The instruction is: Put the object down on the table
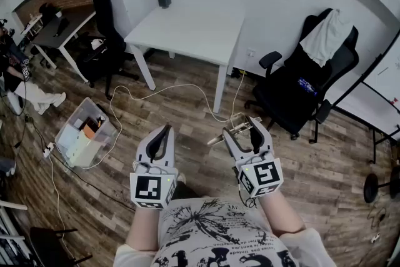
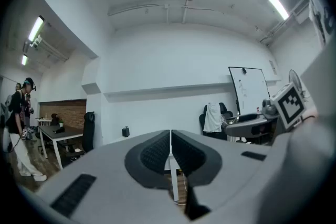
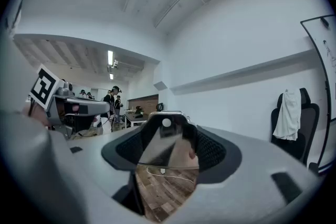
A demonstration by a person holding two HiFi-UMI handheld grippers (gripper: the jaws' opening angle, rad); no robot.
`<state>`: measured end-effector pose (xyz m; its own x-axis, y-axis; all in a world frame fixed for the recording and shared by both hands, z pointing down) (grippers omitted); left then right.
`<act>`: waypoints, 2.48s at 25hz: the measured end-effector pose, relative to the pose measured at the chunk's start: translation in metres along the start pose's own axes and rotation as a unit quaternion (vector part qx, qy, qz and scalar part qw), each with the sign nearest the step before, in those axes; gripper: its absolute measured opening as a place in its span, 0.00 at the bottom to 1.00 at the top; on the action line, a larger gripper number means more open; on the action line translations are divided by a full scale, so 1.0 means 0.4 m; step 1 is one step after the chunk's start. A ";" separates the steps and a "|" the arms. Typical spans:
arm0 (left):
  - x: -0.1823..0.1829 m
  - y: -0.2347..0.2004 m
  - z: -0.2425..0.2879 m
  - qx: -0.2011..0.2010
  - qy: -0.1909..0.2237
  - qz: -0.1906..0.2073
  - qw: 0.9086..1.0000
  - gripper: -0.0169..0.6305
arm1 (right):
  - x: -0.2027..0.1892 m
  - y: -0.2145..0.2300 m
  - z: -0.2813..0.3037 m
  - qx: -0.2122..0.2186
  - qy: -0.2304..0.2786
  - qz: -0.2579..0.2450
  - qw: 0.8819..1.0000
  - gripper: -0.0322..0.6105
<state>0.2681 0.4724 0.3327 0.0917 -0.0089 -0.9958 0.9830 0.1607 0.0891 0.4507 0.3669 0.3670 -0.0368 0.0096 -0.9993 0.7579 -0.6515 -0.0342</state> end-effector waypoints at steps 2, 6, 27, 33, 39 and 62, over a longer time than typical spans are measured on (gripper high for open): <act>-0.016 0.003 0.011 -0.006 0.005 0.006 1.000 0.05 | -0.001 0.010 0.004 -0.002 0.001 0.001 1.000 0.48; -0.008 0.000 0.019 -0.006 0.002 0.003 1.000 0.05 | -0.003 0.014 0.011 -0.005 0.000 0.002 1.000 0.48; -0.116 -0.290 0.175 -0.012 -0.016 -0.018 1.000 0.05 | -0.062 -0.045 0.333 -0.008 -0.039 0.023 0.999 0.48; -0.133 -0.541 0.298 -0.029 -0.011 -0.026 0.999 0.05 | -0.047 -0.110 0.580 -0.033 -0.048 0.016 0.998 0.48; -0.124 -0.817 0.435 -0.050 -0.011 -0.018 0.999 0.05 | -0.027 -0.166 0.847 -0.073 -0.053 0.025 0.996 0.48; -0.222 -1.260 0.984 -0.089 -0.037 -0.024 0.995 0.05 | -0.103 -0.050 1.538 -0.110 -0.096 0.050 0.988 0.48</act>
<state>-0.1727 0.0036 0.3854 0.0637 -0.0924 -0.9937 0.9430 0.3314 0.0296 0.0362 -0.0870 0.4190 -0.0612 -0.2038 -0.9771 0.8868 -0.4604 0.0405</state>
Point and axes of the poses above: the fingertips, and each gripper's own axes: z forward along the fingers, y to its right, x out of its top, the point moved 5 cm from there along -z, backward along the fingers, and after that the axes turned 13 degrees about -x, right-handed, at the moved point
